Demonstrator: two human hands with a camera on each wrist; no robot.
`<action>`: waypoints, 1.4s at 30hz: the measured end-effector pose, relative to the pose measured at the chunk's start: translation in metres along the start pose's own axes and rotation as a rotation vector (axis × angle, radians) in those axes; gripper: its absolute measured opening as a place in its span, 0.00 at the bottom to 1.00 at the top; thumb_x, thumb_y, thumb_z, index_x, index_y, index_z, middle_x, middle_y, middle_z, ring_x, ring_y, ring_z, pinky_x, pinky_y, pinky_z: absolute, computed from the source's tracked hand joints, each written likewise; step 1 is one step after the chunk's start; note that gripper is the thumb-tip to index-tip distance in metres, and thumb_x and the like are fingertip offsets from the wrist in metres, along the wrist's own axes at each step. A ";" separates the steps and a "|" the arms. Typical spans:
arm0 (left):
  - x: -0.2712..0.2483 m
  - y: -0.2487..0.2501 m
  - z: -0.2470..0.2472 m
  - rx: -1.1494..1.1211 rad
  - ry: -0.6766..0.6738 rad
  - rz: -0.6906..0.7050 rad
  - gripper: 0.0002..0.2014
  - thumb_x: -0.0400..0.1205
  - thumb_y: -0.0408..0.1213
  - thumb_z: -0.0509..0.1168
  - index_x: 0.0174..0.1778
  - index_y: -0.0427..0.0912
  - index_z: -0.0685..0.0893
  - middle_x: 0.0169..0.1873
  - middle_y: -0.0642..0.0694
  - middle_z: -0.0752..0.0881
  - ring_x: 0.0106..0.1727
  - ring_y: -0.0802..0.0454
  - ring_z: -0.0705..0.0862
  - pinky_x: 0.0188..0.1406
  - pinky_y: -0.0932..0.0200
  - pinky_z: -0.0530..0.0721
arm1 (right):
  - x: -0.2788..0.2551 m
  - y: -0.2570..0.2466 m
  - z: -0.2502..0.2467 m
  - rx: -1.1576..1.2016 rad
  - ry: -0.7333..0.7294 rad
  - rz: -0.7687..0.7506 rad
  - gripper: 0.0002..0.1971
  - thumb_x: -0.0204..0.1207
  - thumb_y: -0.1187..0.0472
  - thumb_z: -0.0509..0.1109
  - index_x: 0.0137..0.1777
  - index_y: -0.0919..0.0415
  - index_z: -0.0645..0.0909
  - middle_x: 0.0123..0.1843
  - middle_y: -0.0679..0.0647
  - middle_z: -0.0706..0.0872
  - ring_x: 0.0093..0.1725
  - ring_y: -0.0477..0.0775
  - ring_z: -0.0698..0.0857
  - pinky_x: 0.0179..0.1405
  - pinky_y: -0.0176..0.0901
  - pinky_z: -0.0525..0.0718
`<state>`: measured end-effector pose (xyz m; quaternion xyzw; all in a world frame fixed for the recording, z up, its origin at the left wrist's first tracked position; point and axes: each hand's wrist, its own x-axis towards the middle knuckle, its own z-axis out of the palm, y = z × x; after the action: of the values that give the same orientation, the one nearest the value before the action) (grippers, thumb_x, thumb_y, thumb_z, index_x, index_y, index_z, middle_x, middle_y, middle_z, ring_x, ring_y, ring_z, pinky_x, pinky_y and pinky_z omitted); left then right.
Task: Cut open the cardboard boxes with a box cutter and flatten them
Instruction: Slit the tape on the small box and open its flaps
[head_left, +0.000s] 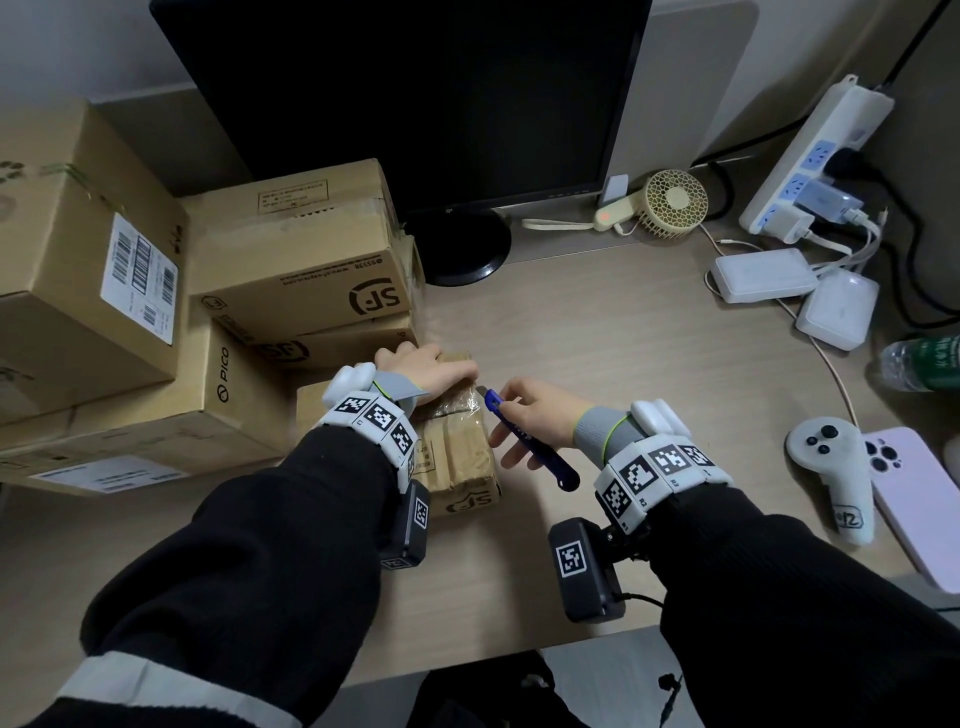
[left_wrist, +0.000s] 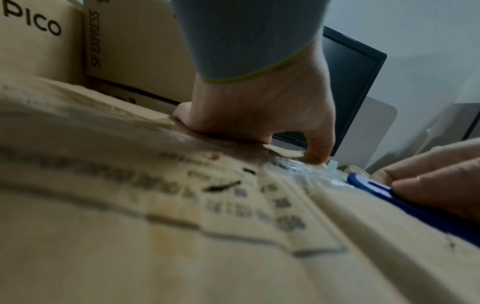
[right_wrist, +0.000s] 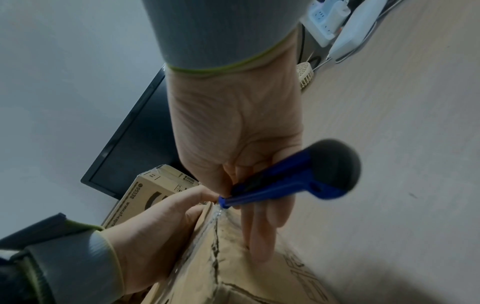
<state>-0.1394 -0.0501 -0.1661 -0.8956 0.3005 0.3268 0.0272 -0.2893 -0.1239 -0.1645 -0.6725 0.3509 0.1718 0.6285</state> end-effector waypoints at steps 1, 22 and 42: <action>0.000 0.000 0.000 0.000 0.000 0.000 0.34 0.75 0.66 0.59 0.75 0.54 0.70 0.74 0.42 0.68 0.72 0.36 0.63 0.51 0.46 0.59 | 0.001 -0.001 0.000 -0.012 0.002 -0.002 0.06 0.87 0.62 0.50 0.59 0.62 0.66 0.43 0.57 0.86 0.33 0.57 0.87 0.22 0.42 0.84; 0.006 -0.003 0.001 0.002 -0.015 0.007 0.31 0.74 0.66 0.59 0.69 0.53 0.74 0.71 0.41 0.69 0.71 0.35 0.64 0.51 0.45 0.61 | -0.006 0.002 0.002 -0.151 -0.057 0.019 0.07 0.87 0.64 0.50 0.58 0.62 0.69 0.43 0.52 0.87 0.30 0.55 0.87 0.24 0.46 0.86; 0.005 -0.006 0.005 -0.023 0.015 0.025 0.35 0.72 0.68 0.59 0.72 0.52 0.74 0.70 0.41 0.69 0.70 0.35 0.64 0.59 0.44 0.65 | -0.023 0.007 0.010 -0.118 -0.100 0.091 0.07 0.86 0.66 0.50 0.57 0.64 0.69 0.45 0.60 0.87 0.21 0.50 0.85 0.21 0.41 0.84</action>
<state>-0.1360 -0.0468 -0.1739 -0.8945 0.3079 0.3240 0.0104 -0.3080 -0.1081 -0.1550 -0.6823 0.3385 0.2537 0.5963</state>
